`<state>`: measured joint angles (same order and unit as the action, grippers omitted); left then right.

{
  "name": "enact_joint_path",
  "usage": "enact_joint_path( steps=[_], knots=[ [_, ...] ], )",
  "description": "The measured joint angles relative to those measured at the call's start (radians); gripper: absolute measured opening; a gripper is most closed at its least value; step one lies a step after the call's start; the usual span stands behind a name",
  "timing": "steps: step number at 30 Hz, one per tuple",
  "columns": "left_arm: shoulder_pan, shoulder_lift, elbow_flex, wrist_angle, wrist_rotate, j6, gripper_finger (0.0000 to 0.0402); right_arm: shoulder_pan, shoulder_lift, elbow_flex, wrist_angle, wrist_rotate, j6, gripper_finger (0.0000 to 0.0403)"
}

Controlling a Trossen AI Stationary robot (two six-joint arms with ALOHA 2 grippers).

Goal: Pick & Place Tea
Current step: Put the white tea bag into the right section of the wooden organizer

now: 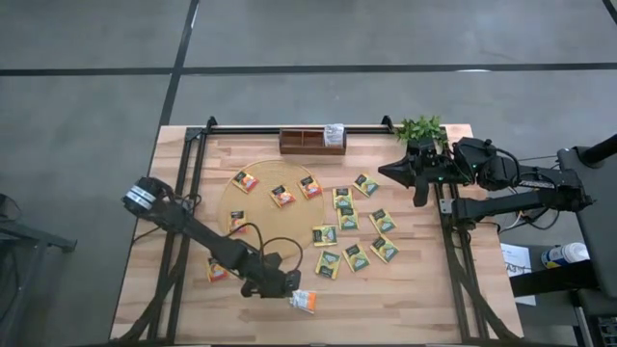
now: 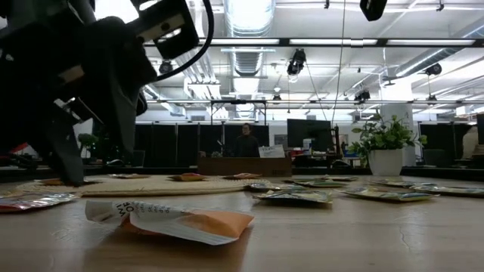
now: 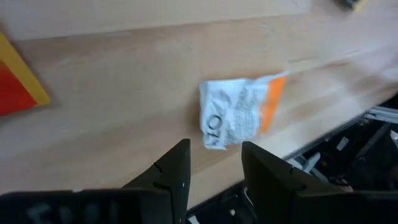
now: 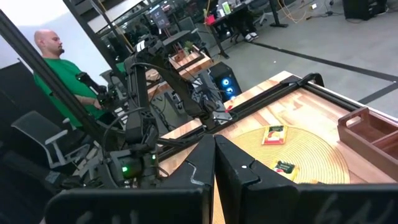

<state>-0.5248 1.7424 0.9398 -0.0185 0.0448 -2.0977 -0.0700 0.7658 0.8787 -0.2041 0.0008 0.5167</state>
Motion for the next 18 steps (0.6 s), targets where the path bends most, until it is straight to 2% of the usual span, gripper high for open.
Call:
enact_joint_path(
  steps=[10,18],
  knots=[
    [0.003,0.088,0.011,0.114,0.022,-0.026,0.0137,0.0,0.0,0.0,0.0,0.0,-0.023,0.0009],
    [0.007,0.155,0.058,0.125,0.069,-0.016,0.0131,0.0,0.0,0.0,-0.001,0.0,-0.023,0.0009]
  ],
)
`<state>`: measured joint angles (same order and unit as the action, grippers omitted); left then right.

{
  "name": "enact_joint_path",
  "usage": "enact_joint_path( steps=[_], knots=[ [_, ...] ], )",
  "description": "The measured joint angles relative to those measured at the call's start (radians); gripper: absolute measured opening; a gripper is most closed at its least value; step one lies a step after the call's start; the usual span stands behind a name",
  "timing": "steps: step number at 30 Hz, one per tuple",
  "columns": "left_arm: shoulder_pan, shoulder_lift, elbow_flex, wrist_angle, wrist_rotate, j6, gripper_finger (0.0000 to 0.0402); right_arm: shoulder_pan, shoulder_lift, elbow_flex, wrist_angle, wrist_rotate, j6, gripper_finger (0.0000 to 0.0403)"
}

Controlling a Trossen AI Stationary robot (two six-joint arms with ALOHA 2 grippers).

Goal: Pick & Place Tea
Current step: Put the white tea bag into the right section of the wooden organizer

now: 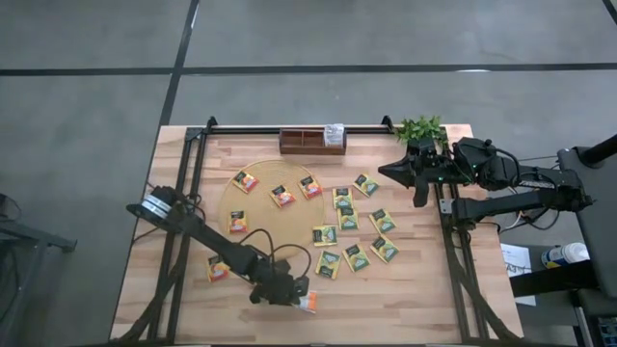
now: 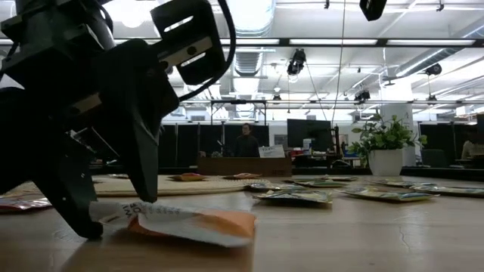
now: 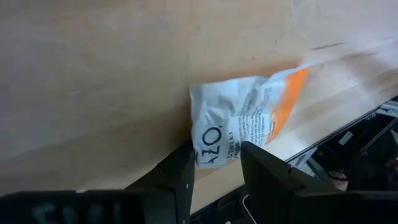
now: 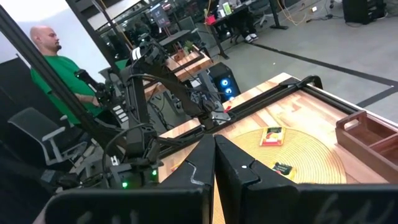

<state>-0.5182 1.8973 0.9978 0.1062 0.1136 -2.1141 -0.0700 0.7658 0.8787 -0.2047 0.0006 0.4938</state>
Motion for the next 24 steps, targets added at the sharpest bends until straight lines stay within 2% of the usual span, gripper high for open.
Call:
enact_joint_path(
  steps=[3,7,9,17,24],
  knots=[
    [0.003,0.007,0.008,-0.002,0.004,0.019,0.0103,0.0,0.0,0.0,0.0,0.0,-0.001,0.0009],
    [0.006,0.006,0.007,-0.009,0.007,0.041,0.0032,0.0,0.0,0.0,0.0,0.0,-0.007,0.0008],
    [0.006,0.006,0.006,-0.011,0.007,0.049,0.001,0.0,0.0,0.0,0.0,0.001,-0.008,0.0009],
    [0.029,-0.017,0.005,-0.042,0.063,0.161,0.0001,0.0,0.0,0.0,0.0,0.003,-0.033,0.0009],
    [0.089,-0.105,0.067,-0.28,0.128,0.364,0.0,-0.001,-0.001,0.0,0.008,0.003,-0.065,0.0009]
  ],
)
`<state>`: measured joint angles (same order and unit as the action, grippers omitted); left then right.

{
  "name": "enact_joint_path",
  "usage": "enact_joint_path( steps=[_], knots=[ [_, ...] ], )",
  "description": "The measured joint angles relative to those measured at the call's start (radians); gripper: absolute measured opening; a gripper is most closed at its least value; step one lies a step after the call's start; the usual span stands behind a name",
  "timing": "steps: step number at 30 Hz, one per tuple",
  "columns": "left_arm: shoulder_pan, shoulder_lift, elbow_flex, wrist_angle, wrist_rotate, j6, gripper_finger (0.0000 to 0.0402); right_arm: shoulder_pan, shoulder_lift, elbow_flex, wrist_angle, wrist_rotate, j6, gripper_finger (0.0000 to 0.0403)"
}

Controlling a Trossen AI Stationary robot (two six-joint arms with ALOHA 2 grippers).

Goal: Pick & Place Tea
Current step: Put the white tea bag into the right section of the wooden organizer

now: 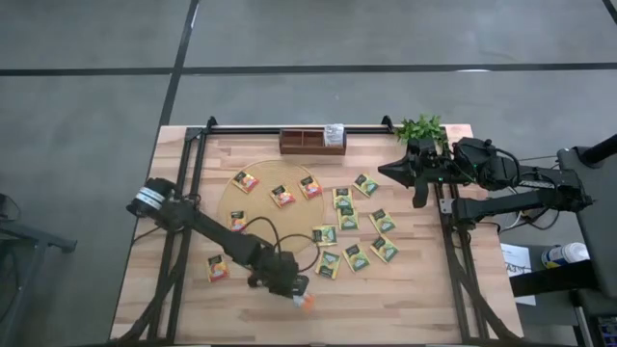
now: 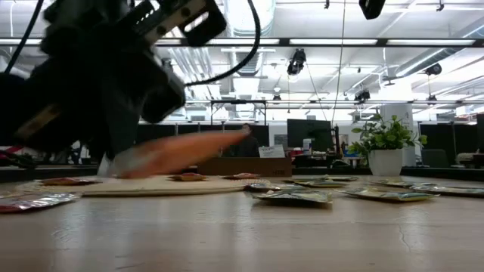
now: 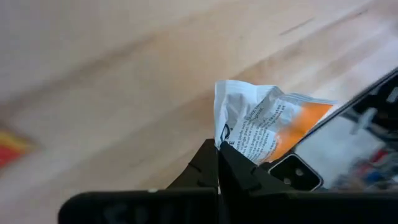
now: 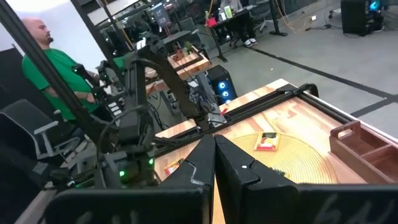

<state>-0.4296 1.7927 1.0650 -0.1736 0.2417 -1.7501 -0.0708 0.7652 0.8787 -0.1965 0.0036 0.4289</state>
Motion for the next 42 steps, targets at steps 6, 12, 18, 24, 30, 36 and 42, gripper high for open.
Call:
enact_joint_path(
  steps=[6,12,18,24,30,36,42],
  knots=[
    [0.092,-0.075,0.119,-0.321,0.005,0.204,0.0,0.0,-0.035,0.0,0.12,0.0,-0.144,0.0008],
    [0.205,-0.095,0.28,-0.55,-0.052,0.382,0.0,-0.002,-0.135,-0.001,0.15,0.005,-0.254,0.0008],
    [0.325,-0.09,0.451,-0.731,-0.101,0.571,0.0,-0.002,-0.265,-0.048,0.148,0.008,-0.233,0.0008],
    [0.445,-0.08,0.566,-0.912,-0.136,0.709,0.0,-0.001,-0.348,-0.103,0.147,0.001,-0.186,0.0008],
    [0.541,-0.065,0.639,-0.99,-0.168,0.827,0.0,-0.001,-0.388,-0.127,0.162,-0.039,-0.244,0.0008],
    [0.618,-0.064,0.688,-1.064,-0.219,0.957,0.0,-0.001,-0.46,-0.23,0.344,-0.037,-0.268,0.0008],
    [0.697,-0.064,0.702,-1.066,-0.227,1.103,0.0,-0.002,-0.542,-0.404,0.584,-0.003,-0.181,0.0008]
  ],
)
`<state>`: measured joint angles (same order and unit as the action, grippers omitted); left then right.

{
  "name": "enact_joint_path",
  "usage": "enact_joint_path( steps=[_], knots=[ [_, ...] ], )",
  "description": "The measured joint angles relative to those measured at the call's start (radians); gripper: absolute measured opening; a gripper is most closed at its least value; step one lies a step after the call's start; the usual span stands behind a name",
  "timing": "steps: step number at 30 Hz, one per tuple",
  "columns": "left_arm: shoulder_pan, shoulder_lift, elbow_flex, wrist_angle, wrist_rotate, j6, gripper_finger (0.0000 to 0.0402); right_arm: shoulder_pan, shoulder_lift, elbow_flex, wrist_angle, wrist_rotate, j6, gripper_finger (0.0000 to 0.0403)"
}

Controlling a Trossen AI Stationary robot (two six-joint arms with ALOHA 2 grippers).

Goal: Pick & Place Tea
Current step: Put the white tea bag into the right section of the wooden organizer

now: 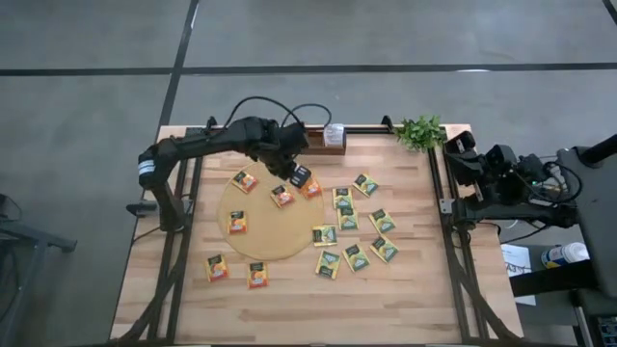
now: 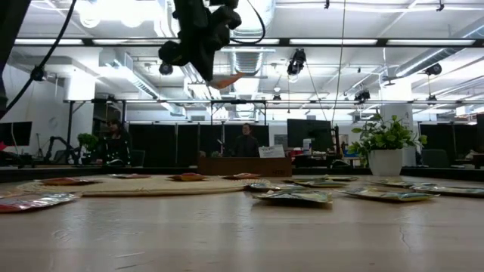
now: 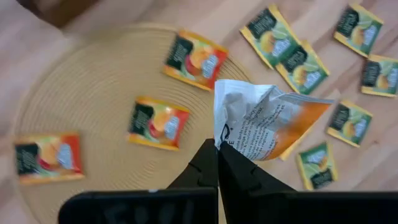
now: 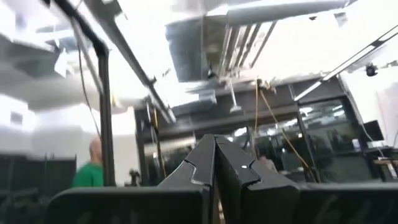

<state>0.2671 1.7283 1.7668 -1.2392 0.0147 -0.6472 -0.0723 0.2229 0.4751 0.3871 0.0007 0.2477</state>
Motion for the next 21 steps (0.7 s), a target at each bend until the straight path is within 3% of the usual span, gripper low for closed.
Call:
enact_joint_path(
  steps=[6,10,15,21],
  knots=[
    [0.064,0.006,0.004,0.008,-0.002,0.148,0.0,0.0,-0.058,-0.142,0.177,0.005,0.023,0.0008],
    [0.099,0.063,0.074,0.001,-0.002,0.249,0.0,0.0,-0.093,-0.215,0.202,0.074,0.027,0.0008],
    [0.126,0.215,0.282,-0.069,-0.042,0.358,0.0,0.0,-0.124,-0.275,0.201,0.19,0.041,0.0008],
    [0.146,0.396,0.59,-0.21,-0.214,0.455,0.0,-0.001,-0.145,-0.285,0.207,0.189,0.034,0.0008]
  ],
)
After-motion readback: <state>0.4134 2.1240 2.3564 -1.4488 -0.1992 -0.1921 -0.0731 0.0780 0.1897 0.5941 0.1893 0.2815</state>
